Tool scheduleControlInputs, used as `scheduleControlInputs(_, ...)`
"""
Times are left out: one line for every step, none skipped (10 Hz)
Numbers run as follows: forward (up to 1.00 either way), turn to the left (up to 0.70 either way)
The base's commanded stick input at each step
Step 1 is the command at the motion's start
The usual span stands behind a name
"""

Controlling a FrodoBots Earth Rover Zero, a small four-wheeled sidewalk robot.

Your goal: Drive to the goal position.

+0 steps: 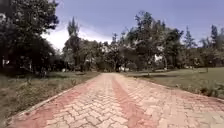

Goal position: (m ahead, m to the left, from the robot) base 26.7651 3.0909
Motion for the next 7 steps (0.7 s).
scheduleControlInputs(0.7,0.0)
scheduleControlInputs(0.7,0.0)
scheduleControlInputs(0.7,0.0)
scheduleControlInputs(0.7,0.0)
scheduleControlInputs(0.7,0.0)
scheduleControlInputs(0.7,0.0)
scheduleControlInputs(0.7,0.0)
